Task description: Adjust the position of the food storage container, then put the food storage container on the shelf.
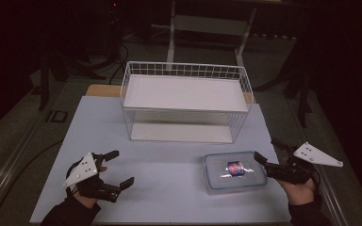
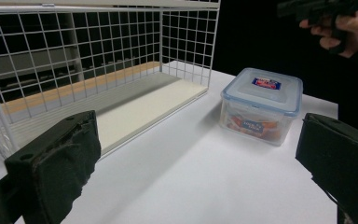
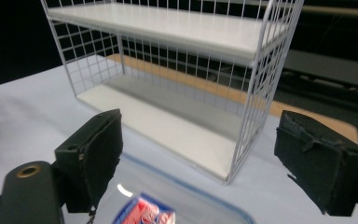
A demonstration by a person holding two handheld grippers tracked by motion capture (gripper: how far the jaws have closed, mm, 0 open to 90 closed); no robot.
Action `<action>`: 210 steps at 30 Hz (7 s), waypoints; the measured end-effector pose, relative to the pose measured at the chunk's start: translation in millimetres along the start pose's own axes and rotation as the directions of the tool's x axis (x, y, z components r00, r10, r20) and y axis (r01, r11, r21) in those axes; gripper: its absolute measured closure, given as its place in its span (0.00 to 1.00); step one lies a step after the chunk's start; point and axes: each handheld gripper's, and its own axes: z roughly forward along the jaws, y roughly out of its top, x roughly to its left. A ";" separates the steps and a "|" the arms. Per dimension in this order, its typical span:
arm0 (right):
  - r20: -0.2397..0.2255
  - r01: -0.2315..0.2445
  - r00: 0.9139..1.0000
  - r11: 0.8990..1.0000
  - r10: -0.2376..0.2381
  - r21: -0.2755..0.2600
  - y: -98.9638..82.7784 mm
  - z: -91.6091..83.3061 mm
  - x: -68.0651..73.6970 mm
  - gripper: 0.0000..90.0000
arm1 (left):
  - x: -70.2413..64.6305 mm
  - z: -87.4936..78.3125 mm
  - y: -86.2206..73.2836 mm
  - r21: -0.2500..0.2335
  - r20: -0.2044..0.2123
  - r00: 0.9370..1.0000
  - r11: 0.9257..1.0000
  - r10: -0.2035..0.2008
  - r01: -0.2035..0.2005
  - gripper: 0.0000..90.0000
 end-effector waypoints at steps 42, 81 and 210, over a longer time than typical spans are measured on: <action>0.042 -0.033 0.999 0.965 0.023 0.260 -80.1 17.5 -12.1 1.00 | -0.4 2.7 -2.6 0.019 0.009 1.000 1.000 0.003 -0.003 0.00; -0.106 0.039 0.994 0.956 -0.008 0.291 -67.5 47.8 29.8 1.00 | -2.1 7.0 -4.8 0.031 0.027 1.000 0.999 -0.005 0.004 0.00; -0.275 -0.296 0.846 0.831 0.457 0.472 -55.9 84.5 64.4 0.41 | 21.2 75.5 -21.6 0.550 0.128 0.714 0.648 -0.688 0.526 0.65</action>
